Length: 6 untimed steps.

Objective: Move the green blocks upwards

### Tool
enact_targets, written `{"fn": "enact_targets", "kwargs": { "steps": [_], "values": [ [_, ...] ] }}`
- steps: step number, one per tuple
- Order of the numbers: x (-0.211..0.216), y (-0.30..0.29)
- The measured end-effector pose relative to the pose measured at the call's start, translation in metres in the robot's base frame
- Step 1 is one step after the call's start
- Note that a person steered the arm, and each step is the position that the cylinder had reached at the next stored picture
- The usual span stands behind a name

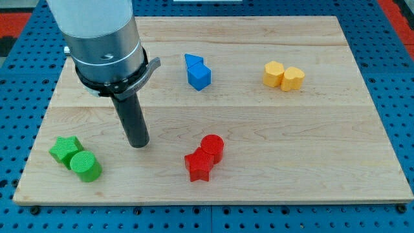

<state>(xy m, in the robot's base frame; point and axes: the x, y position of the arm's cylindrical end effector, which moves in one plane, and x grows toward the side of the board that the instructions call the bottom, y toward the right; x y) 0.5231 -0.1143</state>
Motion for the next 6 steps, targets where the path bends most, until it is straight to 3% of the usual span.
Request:
{"fn": "enact_targets", "kwargs": {
  "steps": [1, 3, 4, 5, 6],
  "values": [
    [0.036, -0.007],
    [0.027, -0.055],
    [0.031, -0.026],
    [0.069, -0.026],
    [0.078, -0.057]
  ]
}}
